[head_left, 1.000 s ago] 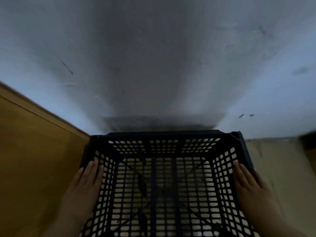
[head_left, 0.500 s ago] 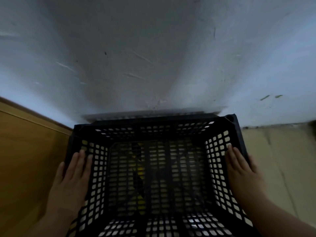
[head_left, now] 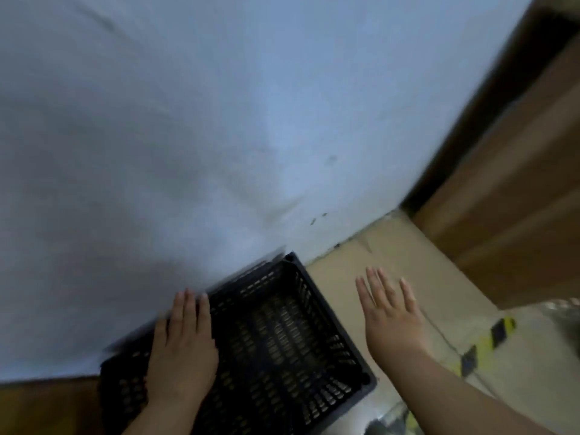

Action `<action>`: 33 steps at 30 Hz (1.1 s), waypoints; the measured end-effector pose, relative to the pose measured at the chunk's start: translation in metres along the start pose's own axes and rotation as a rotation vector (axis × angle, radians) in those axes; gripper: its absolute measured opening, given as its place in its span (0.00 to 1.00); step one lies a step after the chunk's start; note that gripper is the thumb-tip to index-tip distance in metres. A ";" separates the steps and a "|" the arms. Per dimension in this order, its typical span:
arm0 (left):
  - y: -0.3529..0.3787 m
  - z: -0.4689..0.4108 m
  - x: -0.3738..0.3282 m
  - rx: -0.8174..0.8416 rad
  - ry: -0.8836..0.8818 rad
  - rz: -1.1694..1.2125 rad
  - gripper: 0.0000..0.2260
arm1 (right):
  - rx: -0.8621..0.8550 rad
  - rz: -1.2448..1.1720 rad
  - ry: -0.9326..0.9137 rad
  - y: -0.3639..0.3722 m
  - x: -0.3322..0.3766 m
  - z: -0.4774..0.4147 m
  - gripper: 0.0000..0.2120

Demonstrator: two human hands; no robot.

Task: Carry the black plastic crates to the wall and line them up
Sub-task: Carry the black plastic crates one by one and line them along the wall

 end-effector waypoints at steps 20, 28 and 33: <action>-0.240 0.260 -0.734 -0.155 0.949 0.229 0.30 | -0.011 0.184 0.960 -0.187 -0.534 0.532 0.27; -0.261 0.349 -0.922 -0.125 1.019 0.091 0.32 | 0.107 0.132 1.128 -0.173 -0.674 0.696 0.35; -0.250 0.334 -0.999 -0.153 0.968 -0.031 0.35 | 0.204 0.075 1.138 -0.151 -0.749 0.706 0.28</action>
Point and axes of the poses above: each hand's wrist, its own z-axis away from the middle knuckle, its own y-axis out of the palm, x = y × z, the point moved 9 cm from there along -z, towards the middle knuckle, and after that the axes turned 10 degrees about -y, right-handed, at the moved point
